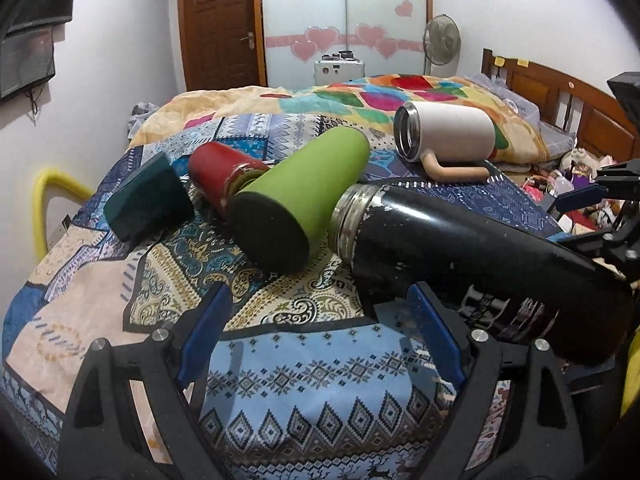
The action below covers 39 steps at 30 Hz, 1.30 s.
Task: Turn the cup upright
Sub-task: 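Lift the black thermos with the right gripper toward the left gripper, then rotate the right gripper to turn the black thermos upright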
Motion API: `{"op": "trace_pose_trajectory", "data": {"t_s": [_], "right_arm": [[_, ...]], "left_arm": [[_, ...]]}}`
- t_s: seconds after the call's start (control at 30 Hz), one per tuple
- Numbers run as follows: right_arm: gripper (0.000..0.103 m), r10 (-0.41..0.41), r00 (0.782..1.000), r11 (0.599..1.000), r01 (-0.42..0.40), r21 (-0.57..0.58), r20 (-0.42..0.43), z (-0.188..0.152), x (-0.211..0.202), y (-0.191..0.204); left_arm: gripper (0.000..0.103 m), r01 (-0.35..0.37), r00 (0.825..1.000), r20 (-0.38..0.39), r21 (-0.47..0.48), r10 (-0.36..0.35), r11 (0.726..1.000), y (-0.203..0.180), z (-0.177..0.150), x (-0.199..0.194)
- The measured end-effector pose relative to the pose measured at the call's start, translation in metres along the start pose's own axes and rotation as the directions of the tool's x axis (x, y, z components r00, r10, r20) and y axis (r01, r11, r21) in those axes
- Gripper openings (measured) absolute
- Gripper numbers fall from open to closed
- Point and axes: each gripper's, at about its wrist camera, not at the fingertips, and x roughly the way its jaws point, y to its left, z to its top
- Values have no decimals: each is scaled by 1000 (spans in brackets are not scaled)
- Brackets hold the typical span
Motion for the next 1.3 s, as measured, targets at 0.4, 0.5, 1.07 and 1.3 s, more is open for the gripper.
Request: {"op": "trace_pose_trajectory", "data": {"t_s": [0.4,0.5,1.07,1.3], "right_arm": [[68,67,990,998,-68,1,123,-4,1,29],[68,116,983,992,-122,35,141,-5,6,30],[68,-111,938,988,69,138,327,-13,-36,25],[78,-171,895,976,97,196,412,-19,-56,15]], "left_arm": [[89,28,998,-52,4,-28,1000,11,20,11],[89,21,998,-57,7,-21,1000,16,23,8],[101,123,977,-177,30,-116,992,-25,61,8],[101,140,954,-277,86,-112,986,-48,65,31]]}}
